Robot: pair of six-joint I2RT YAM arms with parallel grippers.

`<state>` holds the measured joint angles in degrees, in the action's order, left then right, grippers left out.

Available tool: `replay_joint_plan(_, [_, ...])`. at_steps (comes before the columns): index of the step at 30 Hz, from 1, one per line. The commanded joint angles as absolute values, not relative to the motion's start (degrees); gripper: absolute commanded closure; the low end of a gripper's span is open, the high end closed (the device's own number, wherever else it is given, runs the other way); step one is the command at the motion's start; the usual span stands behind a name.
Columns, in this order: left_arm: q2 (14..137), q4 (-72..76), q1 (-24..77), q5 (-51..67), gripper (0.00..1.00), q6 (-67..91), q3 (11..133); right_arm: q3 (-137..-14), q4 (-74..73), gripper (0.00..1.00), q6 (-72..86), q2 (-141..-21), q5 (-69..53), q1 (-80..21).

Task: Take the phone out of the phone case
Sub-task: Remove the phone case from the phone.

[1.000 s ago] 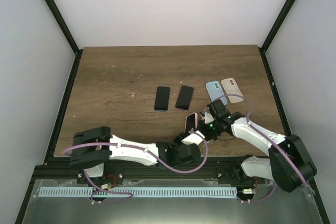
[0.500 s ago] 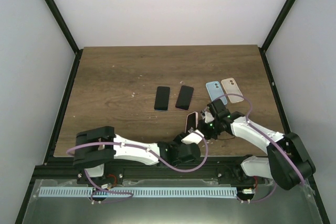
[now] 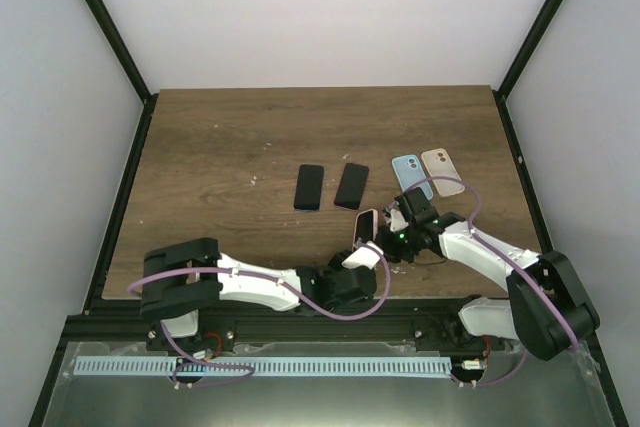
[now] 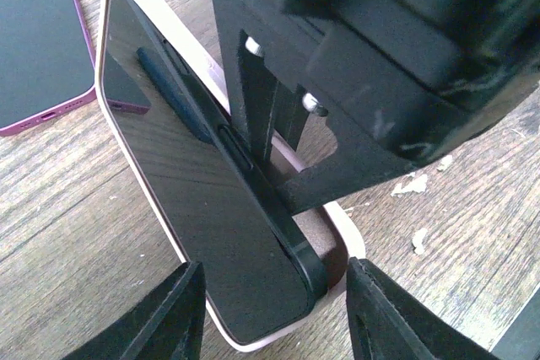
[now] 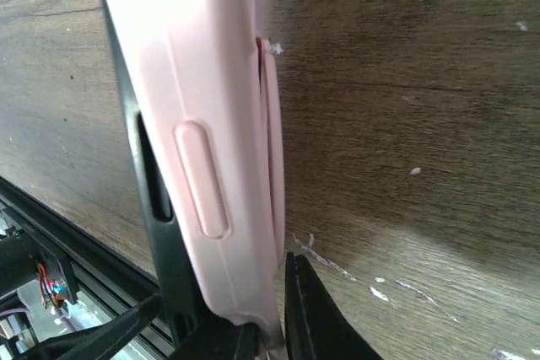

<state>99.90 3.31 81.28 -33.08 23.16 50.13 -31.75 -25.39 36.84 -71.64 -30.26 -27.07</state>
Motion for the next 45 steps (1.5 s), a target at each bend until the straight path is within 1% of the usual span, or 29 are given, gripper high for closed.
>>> replay_joint_plan(1, [99.89, 1.94, 79.34, -33.91, 0.52, 23.43, 48.35, -32.68, -25.83, 0.99, 35.59, -71.13, -32.87, -26.72])
replay_joint_plan(4, [99.46, 2.69, 78.89, -34.11, 0.51, 23.87, 47.62, -32.57, -25.83, 0.99, 34.99, -71.03, -32.8, -26.73])
replay_joint_plan(9, [99.56, 4.61, 78.62, -33.36, 0.56, 23.73, 46.88, -32.41, -25.76, 0.99, 34.89, -70.83, -32.78, -26.72])
replay_joint_plan(13, [100.62, 4.49, 78.13, -32.96, 0.56, 24.35, 47.19, -32.36, -25.75, 0.99, 34.68, -70.81, -32.85, -26.72])
replay_joint_plan(14, [100.68, 4.44, 77.95, -32.92, 0.56, 24.75, 47.07, -32.41, -25.8, 0.99, 34.59, -70.81, -32.82, -26.72])
replay_joint_plan(18, [101.16, 3.25, 77.66, -34.39, 0.45, 25.22, 47.56, -32.29, -25.84, 0.99, 34.54, -70.62, -32.96, -26.71])
replay_joint_plan(20, [102.15, 1.91, 77.69, -35.77, 0.44, 24.53, 48.87, -32.17, -25.61, 0.99, 34.75, -70.68, -33.39, -26.7])
replay_joint_plan(22, [103.39, 0.77, 77.85, -37.49, 0.45, 23.11, 50.56, -31.79, -24.78, 0.99, 35.39, -70.75, -35.08, -26.72])
replay_joint_plan(26, [106.54, -0.92, 78.57, -41.71, 0.51, 19.39, 54.12, -31.21, -23.68, 0.99, 38.07, -70.99, -39.23, -26.71])
replay_joint_plan(29, [108.16, -1.14, 79.13, -42.61, 0.56, 17.52, 55.73, -31.41, -23.86, 0.99, 38.4, -71.02, -39.66, -26.72])
replay_joint_plan(32, [108.79, -1.14, 79.36, -43.01, 0.63, 17.34, 56.15, -31.3, -24.08, 0.99, 38.41, -70.75, -39.64, -26.72])
replay_joint_plan(35, [108.81, -1.69, 79.34, -43.97, 0.74, 17.83, 56.25, -31.51, -24.16, 0.99, 38.24, -70.6, -39.5, -26.72])
replay_joint_plan(37, [108.4, -2.13, 79.45, -44.44, 0.79, 17.85, 56.34, -31.79, -24.17, 0.99, 38.09, -70.51, -39.07, -26.76])
replay_joint_plan(42, [105.69, -2.81, 80.2, -45.41, 0.96, 17.58, 56.26, -33.88, -26.24, 0.99, 37.57, -70.31, -32.95, -26.63])
replay_joint_plan(44, [104.4, -3.21, 80.96, -46.06, 1.0, 17.3, 56.65, -35.15, -27.49, 0.99, 37.26, -70.39, -29.03, -26.52])
replay_joint_plan(45, [103.79, -3.77, 81.49, -46.2, 1.0, 17.35, 57.12, -35.73, -27.99, 0.99, 36.92, -70.4, -26.85, -26.47])
